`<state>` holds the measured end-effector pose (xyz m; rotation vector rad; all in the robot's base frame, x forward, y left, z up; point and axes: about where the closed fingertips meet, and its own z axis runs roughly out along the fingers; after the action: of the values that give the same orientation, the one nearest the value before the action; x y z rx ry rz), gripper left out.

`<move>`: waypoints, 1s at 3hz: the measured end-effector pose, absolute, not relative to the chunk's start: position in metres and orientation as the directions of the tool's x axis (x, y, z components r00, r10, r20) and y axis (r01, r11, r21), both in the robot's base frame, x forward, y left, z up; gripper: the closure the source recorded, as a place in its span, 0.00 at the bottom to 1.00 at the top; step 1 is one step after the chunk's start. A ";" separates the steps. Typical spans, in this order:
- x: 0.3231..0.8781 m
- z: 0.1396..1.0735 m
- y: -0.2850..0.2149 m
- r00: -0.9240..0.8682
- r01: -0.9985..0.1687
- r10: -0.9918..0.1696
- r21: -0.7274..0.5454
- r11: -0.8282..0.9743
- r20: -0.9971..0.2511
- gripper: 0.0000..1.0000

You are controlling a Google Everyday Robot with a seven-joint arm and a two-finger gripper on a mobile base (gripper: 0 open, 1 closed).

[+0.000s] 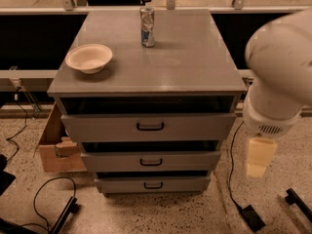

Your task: Open bottom drawer

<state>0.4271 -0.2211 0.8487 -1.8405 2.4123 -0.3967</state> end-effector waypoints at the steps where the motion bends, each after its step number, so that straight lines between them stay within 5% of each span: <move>1: 0.429 0.788 -0.234 -0.269 -0.938 -0.948 -0.269 0.218 0.169 0.00; 3: 0.432 0.746 -0.237 -0.283 -0.939 -0.943 -0.250 0.236 0.176 0.00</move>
Offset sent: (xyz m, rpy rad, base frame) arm 0.0080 -0.0135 -0.1433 -0.0697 0.0522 -0.0279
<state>0.4316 -0.2366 0.7463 -1.8735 2.4603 -0.4842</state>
